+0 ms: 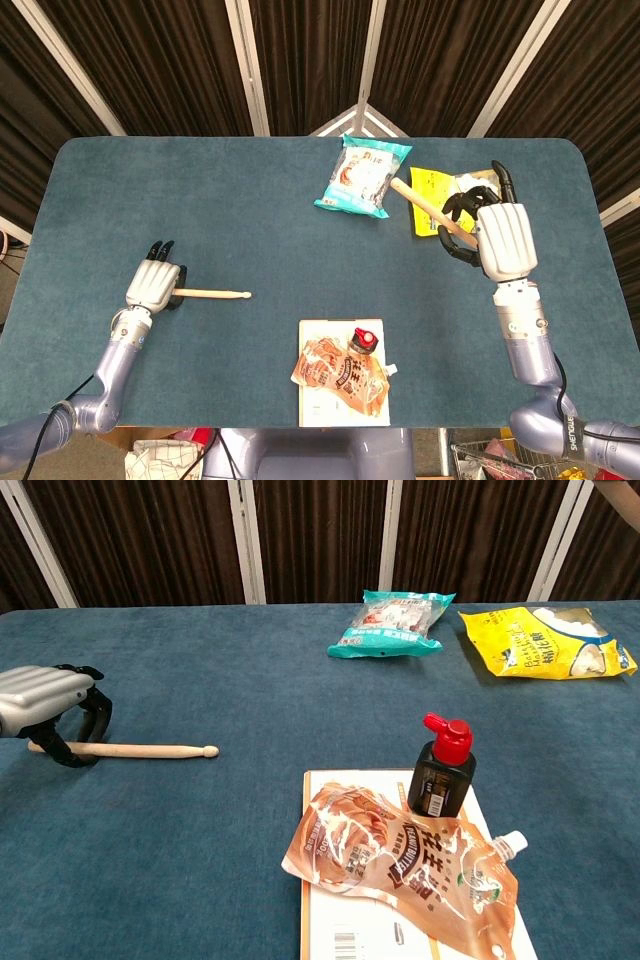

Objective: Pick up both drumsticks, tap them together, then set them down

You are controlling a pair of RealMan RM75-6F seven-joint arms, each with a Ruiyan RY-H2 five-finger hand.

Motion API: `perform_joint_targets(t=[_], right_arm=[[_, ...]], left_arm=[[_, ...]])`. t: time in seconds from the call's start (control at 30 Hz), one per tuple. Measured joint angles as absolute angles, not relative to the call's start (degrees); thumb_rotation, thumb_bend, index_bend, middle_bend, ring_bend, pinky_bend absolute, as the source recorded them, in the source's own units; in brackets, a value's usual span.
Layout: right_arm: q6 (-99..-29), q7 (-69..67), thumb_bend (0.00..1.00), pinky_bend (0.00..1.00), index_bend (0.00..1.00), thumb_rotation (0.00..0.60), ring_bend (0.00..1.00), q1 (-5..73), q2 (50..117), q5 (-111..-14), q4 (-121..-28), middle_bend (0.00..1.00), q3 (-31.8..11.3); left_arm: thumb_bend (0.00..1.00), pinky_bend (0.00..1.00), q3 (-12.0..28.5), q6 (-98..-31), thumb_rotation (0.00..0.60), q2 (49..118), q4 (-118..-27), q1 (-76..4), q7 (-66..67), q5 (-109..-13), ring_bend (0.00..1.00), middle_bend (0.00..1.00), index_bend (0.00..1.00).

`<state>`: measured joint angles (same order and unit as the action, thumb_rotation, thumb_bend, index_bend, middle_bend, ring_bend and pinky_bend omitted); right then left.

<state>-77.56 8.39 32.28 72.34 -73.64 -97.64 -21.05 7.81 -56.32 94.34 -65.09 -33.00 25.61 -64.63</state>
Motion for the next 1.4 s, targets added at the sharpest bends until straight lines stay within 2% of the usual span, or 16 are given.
perform_joint_targets(t=[0.47, 0.63, 1.4], right_arm=[[-77.5, 8.0, 0.50, 0.00, 0.66, 0.600, 0.39, 32.0, 72.1, -73.5, -97.1, 0.68, -20.7], [-77.5, 7.9, 0.50, 0.00, 0.66, 0.600, 0.39, 31.9, 72.2, -73.6, -96.8, 0.68, -20.6], [-77.4, 8.0, 0.50, 0.00, 0.66, 0.600, 0.39, 32.0, 72.3, -73.7, -96.4, 0.68, -20.5]], left_arm=[[0.34, 0.00, 7.8, -58.3, 0.600, 94.5, -66.9, -33.1, 34.5, -60.9, 0.07, 0.60, 0.60], [0.38, 0.00, 7.7, -58.9, 0.600, 94.9, -66.7, -33.1, 36.4, -60.0, 0.08, 0.60, 0.60], [0.42, 0.00, 7.0, -62.4, 0.600, 97.2, -61.3, -32.9, 36.6, -62.9, 0.10, 0.62, 0.64]])
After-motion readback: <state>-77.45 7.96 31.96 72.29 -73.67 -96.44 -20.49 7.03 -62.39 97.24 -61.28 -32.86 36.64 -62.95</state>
